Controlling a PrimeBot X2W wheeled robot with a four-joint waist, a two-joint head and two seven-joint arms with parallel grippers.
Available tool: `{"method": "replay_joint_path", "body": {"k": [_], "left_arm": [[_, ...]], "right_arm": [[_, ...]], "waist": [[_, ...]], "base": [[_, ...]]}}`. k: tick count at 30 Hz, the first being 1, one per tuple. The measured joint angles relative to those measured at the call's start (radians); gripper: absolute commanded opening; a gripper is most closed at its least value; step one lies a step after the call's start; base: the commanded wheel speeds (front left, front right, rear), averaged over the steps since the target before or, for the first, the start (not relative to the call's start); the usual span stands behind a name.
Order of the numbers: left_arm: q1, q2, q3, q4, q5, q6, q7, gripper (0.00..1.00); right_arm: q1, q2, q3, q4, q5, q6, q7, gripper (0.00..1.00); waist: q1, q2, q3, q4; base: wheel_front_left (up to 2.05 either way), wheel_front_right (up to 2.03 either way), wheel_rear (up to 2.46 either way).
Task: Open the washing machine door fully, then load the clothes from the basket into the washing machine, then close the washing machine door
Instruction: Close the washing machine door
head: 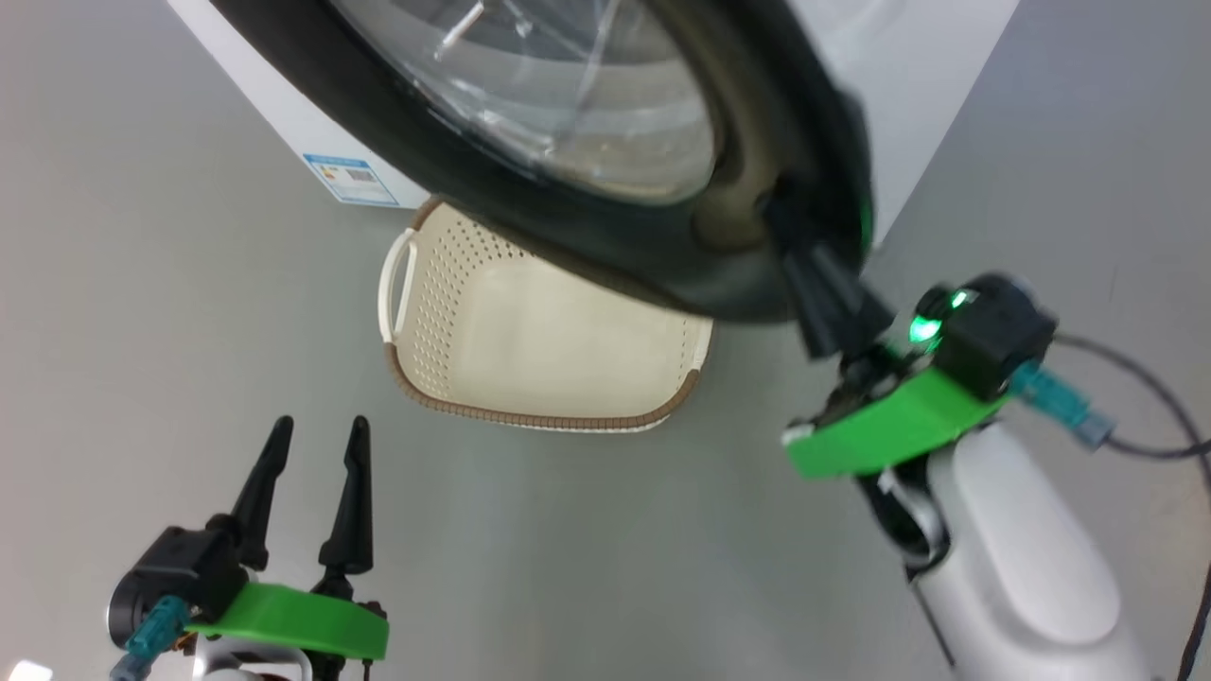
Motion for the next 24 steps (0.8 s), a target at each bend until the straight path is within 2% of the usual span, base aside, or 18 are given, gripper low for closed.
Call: {"method": "replay_joint_path", "body": {"k": [16, 24], "left_arm": [[-0.085, -0.003, -0.051, -0.005, -0.018, -0.007, 0.000, 1.00], [-0.118, -0.007, -0.092, -0.005, -0.037, -0.008, 0.000, 1.00]], "right_arm": [[-0.319, -0.019, -0.151, 0.146, -0.061, 0.000, 0.000, 0.00], [-0.409, -0.030, -0.227, 0.201, -0.100, 0.000, 0.000, 0.00]], "waist": [[0.0000, 0.0000, 0.124, 0.030], [0.0000, 0.0000, 0.169, 0.066]], "base": [[0.00, 0.00, 0.00], [0.00, 0.00, 0.00]]}}
